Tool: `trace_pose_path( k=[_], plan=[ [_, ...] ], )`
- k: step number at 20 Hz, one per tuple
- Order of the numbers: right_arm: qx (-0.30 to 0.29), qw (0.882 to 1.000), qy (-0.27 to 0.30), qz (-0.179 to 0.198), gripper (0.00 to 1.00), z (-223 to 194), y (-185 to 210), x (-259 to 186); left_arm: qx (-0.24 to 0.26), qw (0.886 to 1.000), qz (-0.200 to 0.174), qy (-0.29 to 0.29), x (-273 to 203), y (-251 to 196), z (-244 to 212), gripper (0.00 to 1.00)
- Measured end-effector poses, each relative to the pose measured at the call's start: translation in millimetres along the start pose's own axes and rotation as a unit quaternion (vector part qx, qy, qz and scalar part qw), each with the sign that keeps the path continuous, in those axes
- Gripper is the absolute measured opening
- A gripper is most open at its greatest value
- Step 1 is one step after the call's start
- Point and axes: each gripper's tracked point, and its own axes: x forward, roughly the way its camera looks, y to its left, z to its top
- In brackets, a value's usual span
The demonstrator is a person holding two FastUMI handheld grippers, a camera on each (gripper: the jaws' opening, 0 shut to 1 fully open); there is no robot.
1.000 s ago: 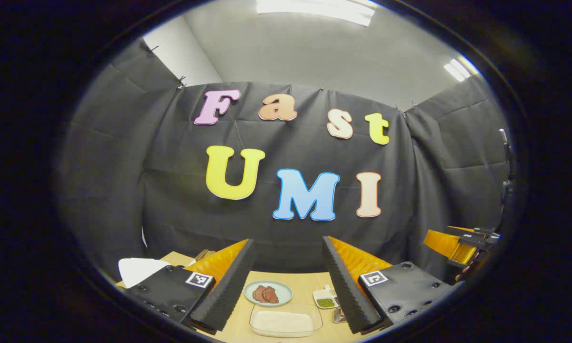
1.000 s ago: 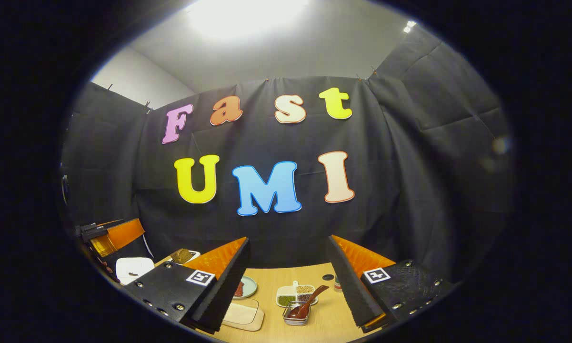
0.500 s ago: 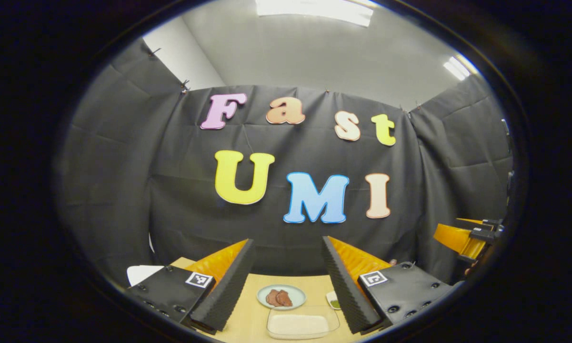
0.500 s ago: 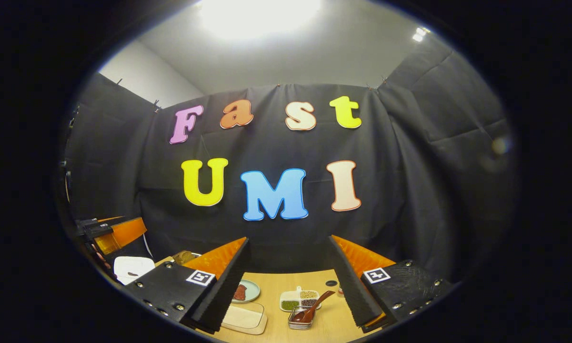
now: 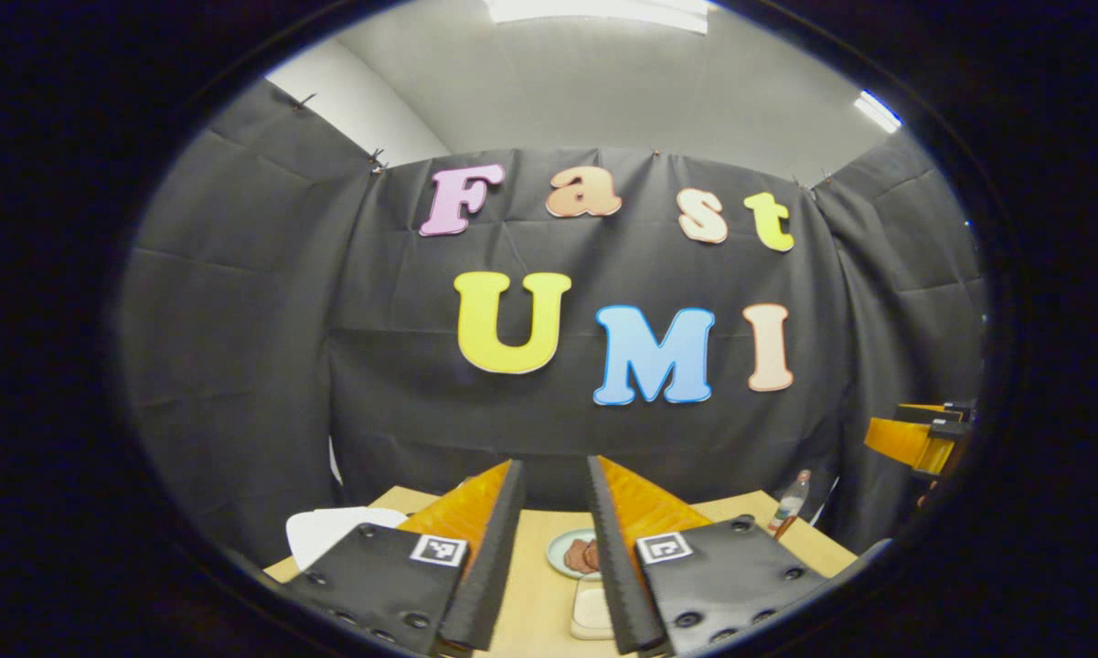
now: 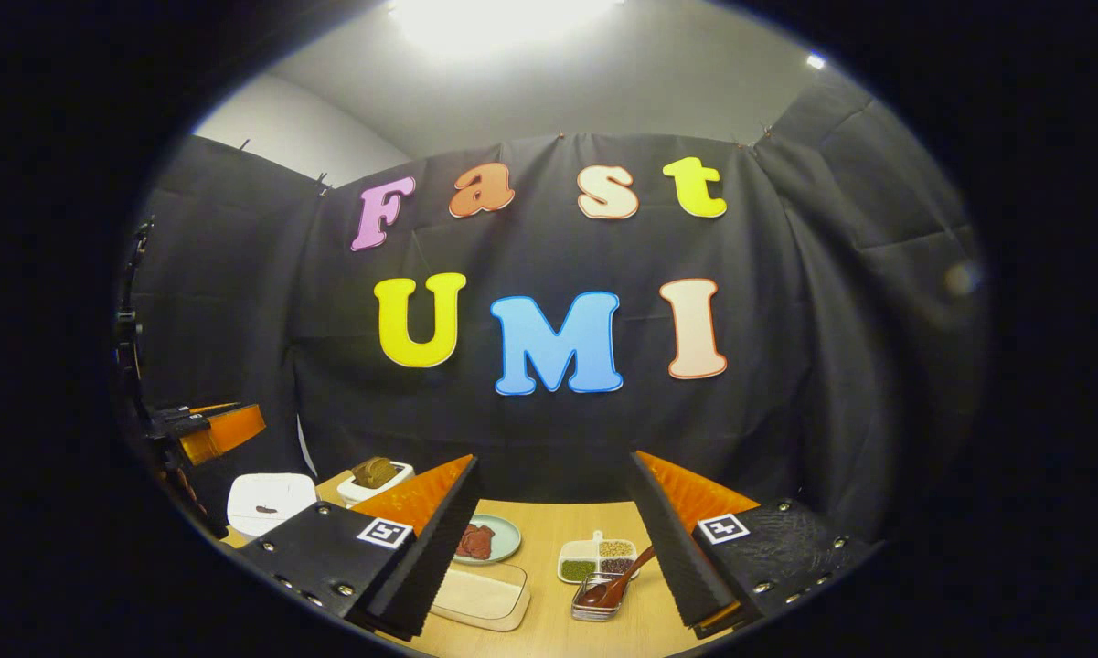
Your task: Close the left gripper, press the button to open the rice cooker; take a wooden spoon from the chopstick holder with the right hand, scoop a spoonful of rice and pour it into the rice cooker, then put the wooden spoon back into the chopstick holder.
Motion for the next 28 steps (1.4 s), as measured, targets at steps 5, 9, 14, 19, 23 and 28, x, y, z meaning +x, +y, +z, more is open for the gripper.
trace_pose_path(
  k=[5, 9, 14, 19, 23, 28],
  plan=[
    [-0.004, 1.000, 0.015, 0.016, 0.98, -10.4, 11.8, 6.5, -0.018, 0.996, 0.005, 0.085, 8.9, 39.6, -61.0, 0.08],
    [-0.009, 0.999, 0.027, 0.025, 0.97, -21.4, 19.0, 6.9, -0.055, 0.985, 0.052, 0.155, 13.1, 98.3, -111.3, 0.08],
    [-0.022, 0.998, 0.056, 0.024, 0.98, -39.4, 19.0, 6.3, -0.081, 0.971, 0.094, 0.204, 20.6, 157.1, -161.4, 0.09],
    [-0.017, 0.997, 0.073, 0.017, 0.97, -49.8, 15.1, 5.6, -0.082, 0.955, 0.109, 0.263, 32.9, 182.9, -213.7, 0.08],
    [-0.019, 0.997, 0.076, 0.005, 0.97, -52.2, 7.3, 8.2, -0.083, 0.950, 0.113, 0.280, 37.8, 190.1, -232.2, 0.08],
    [-0.021, 0.997, 0.079, 0.001, 0.98, -52.6, 5.0, 14.2, -0.090, 0.944, 0.121, 0.295, 41.5, 193.4, -256.8, 0.09]
  ],
)
